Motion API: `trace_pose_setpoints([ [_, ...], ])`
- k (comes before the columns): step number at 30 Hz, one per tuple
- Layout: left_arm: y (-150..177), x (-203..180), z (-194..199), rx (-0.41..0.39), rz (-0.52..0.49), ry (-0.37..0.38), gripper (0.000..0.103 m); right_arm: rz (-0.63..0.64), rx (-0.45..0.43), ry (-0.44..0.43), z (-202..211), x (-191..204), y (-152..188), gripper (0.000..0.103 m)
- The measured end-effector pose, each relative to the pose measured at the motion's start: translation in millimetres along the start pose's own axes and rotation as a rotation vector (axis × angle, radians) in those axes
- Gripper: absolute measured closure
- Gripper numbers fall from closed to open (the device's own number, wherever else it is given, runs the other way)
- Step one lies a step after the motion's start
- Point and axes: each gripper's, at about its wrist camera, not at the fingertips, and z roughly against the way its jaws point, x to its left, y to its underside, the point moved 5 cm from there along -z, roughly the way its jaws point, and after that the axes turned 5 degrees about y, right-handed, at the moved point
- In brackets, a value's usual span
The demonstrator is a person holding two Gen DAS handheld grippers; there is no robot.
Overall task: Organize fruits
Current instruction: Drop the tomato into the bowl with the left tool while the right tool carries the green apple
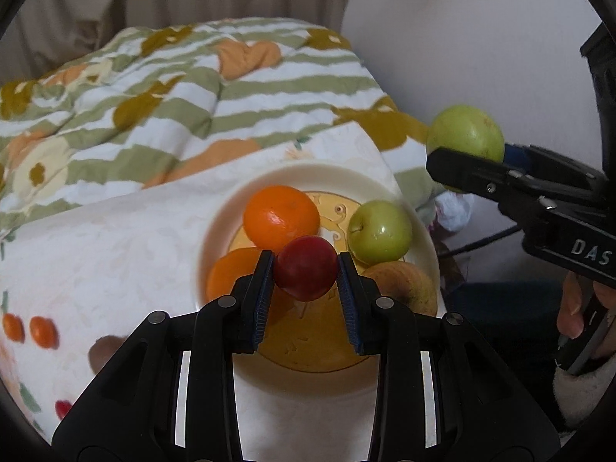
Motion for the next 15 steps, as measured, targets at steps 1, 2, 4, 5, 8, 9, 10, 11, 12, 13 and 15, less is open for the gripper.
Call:
trace_pose_setpoints([
  [1,-0.3,0.2,-1.9,0.007,-0.006,0.007,0.063,-0.009,0.002,0.001,-0.8,-0.5,0.8,0.054],
  [2,-1.4,0.3,-3.6,0.012,-0.016,0.011,0.063,-0.017,0.003,0.004,-1.3,-0.7,1.6,0.054],
  [4,-2.9,0.4,-2.8,0.007,-0.029,0.014,0.063,-0.025,0.004,0.008,-2.5,-1.1,1.8,0.054],
  [5,-3.8,0.1,-2.3,0.008,-0.038,0.020,0.063,-0.028,0.006,0.012,-3.2,-0.7,1.4,0.054],
  [8,-4.8,0.7,-1.2,0.022,-0.052,0.028,0.063,-0.039,0.007,0.019,-3.7,-0.1,0.2,0.054],
  [9,-4.9,1.5,-0.7,0.027,-0.056,0.028,0.063,-0.040,0.005,0.023,-3.0,0.4,-0.5,0.054],
  [10,-4.9,2.5,1.0,0.026,-0.059,0.026,0.063,-0.040,0.004,0.026,-2.7,1.0,-1.2,0.054],
  [11,-5.2,3.3,2.7,0.024,-0.061,0.025,0.063,-0.039,0.003,0.029,-2.1,1.6,-1.8,0.054],
  [12,-5.6,3.8,4.9,0.022,-0.066,0.025,0.062,-0.038,0.002,0.031,-1.6,2.5,-2.3,0.054],
  [13,-5.8,4.4,7.4,0.018,-0.068,0.023,0.062,-0.037,0.001,0.032,-1.3,2.9,-1.9,0.054],
  [15,-5.9,6.4,13.5,0.008,-0.072,0.018,0.061,-0.036,0.001,0.034,-0.9,3.9,-2.2,0.054],
])
